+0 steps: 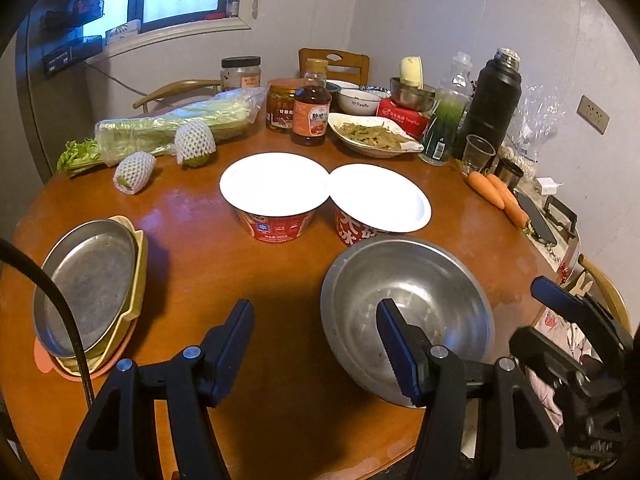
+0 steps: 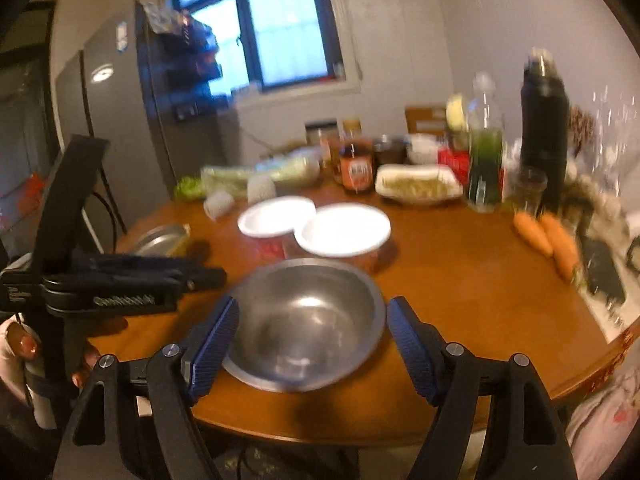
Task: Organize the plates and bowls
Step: 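Move the left gripper from the tray stack to the steel bowl rim, then grasp the steel bowl rim with the left gripper and lift it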
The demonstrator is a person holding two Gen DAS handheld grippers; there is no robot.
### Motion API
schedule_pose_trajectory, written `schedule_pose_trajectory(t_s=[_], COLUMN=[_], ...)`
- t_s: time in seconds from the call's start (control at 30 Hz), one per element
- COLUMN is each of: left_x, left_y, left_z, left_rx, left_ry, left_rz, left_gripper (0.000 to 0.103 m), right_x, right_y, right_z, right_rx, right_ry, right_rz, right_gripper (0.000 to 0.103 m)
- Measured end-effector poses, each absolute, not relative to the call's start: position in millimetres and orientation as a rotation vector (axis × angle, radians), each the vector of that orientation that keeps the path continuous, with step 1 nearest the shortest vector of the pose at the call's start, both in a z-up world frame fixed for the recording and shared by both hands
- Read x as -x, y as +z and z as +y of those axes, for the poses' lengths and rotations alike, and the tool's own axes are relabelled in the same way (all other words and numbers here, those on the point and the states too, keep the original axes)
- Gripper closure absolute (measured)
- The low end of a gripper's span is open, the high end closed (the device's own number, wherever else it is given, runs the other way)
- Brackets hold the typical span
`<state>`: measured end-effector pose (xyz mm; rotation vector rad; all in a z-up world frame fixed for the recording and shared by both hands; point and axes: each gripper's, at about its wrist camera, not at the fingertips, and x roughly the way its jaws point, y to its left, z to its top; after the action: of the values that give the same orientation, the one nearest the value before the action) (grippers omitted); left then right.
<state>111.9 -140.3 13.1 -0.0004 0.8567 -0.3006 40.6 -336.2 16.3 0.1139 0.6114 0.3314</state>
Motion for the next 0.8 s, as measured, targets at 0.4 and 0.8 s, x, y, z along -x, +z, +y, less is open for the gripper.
schedule_pose_trajectory(t_s=[0.4, 0.8], left_x=[-130.9, -141.8], left_y=[-10.4, -28.0], left_z=[-149.7, -159.2], left_rx=[-0.004, -0.021], left_ry=[-0.297, -0.31], left_rz=[0.912, 0.945], left_gripper=[0.04, 0.04], right_x=[-80.9, -99.1], right_y=[-13.1, -29.7], right_z=[-355.6, -342.5], right_rx=[-0.124, -0.084], right_ry=[0.255, 0.28], right_rz=[0.779, 0.816], right_gripper=[0.027, 0.06])
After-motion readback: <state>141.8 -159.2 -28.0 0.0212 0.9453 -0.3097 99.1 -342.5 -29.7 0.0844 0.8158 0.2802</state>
